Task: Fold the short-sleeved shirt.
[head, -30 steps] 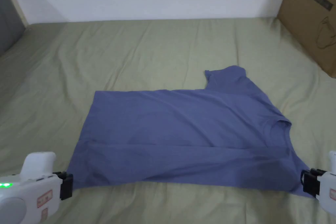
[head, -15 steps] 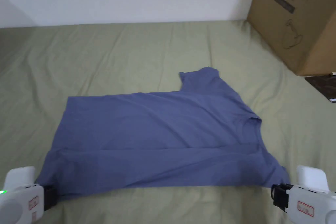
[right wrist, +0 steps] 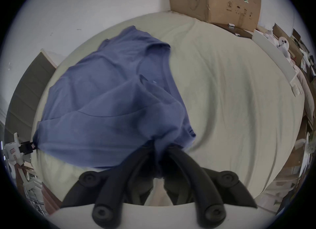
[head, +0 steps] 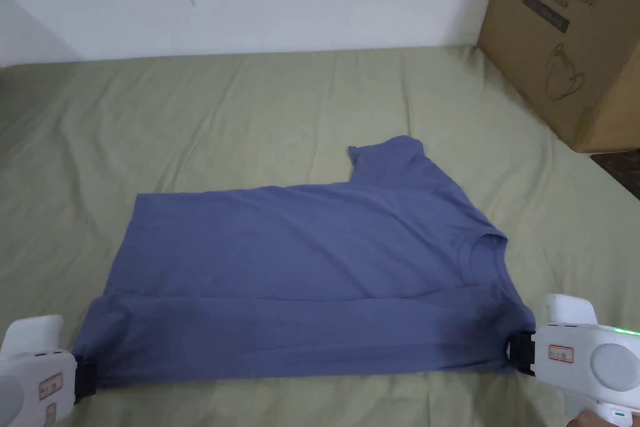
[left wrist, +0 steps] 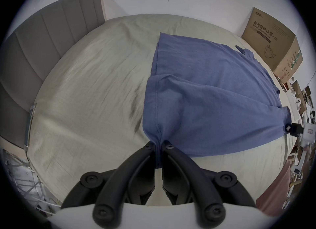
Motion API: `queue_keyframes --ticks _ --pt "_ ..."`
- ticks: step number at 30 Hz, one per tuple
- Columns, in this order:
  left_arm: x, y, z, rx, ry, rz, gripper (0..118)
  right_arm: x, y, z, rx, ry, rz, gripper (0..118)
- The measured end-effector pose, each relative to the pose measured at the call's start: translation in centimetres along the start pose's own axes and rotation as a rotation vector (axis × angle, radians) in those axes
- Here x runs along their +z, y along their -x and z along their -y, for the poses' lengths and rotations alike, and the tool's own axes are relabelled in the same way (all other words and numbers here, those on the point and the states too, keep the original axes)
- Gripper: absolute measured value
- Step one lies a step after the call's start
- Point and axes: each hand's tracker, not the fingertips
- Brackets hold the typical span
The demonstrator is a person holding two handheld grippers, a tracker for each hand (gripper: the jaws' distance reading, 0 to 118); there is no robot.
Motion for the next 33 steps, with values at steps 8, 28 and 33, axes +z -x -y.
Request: queue_keyframes --ticks 8,28,33 --pt "6.1 0.3 1.0 -0.030 -0.034 0.037 5 5.5 -0.2 0.3 0.099 -0.045 0.030 8" --pt "9.2 -4.3 1.8 0.063 -0.174 0.116 0 9.1 3.9 0.3 0.144 -0.125 0.104 0" --pt "6.4 -6.3 0.6 0.053 -0.120 0.117 0 4.6 5.8 -0.8 0.126 0.016 0.007 0"
